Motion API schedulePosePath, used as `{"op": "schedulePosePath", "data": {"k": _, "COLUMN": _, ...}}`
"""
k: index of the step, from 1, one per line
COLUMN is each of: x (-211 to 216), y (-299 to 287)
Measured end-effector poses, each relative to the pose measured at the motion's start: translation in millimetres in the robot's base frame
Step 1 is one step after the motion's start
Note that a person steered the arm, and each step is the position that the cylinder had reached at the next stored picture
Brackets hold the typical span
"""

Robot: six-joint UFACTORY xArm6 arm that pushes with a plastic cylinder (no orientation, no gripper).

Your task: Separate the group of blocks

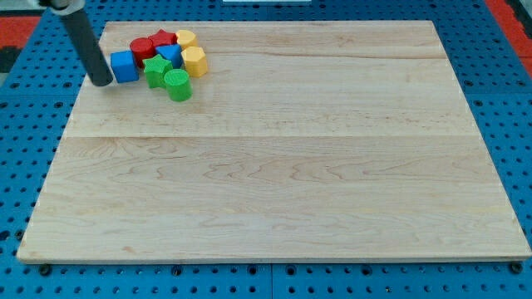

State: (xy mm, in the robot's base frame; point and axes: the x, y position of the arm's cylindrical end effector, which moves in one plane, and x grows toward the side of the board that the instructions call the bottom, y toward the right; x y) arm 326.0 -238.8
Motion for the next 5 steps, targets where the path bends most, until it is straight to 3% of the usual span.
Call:
{"op": "schedulePosePath", "data": {"k": 4, "x": -8, "y": 88}}
{"op": "schedulePosePath", "data": {"k": 5, "x": -26, "y": 87}}
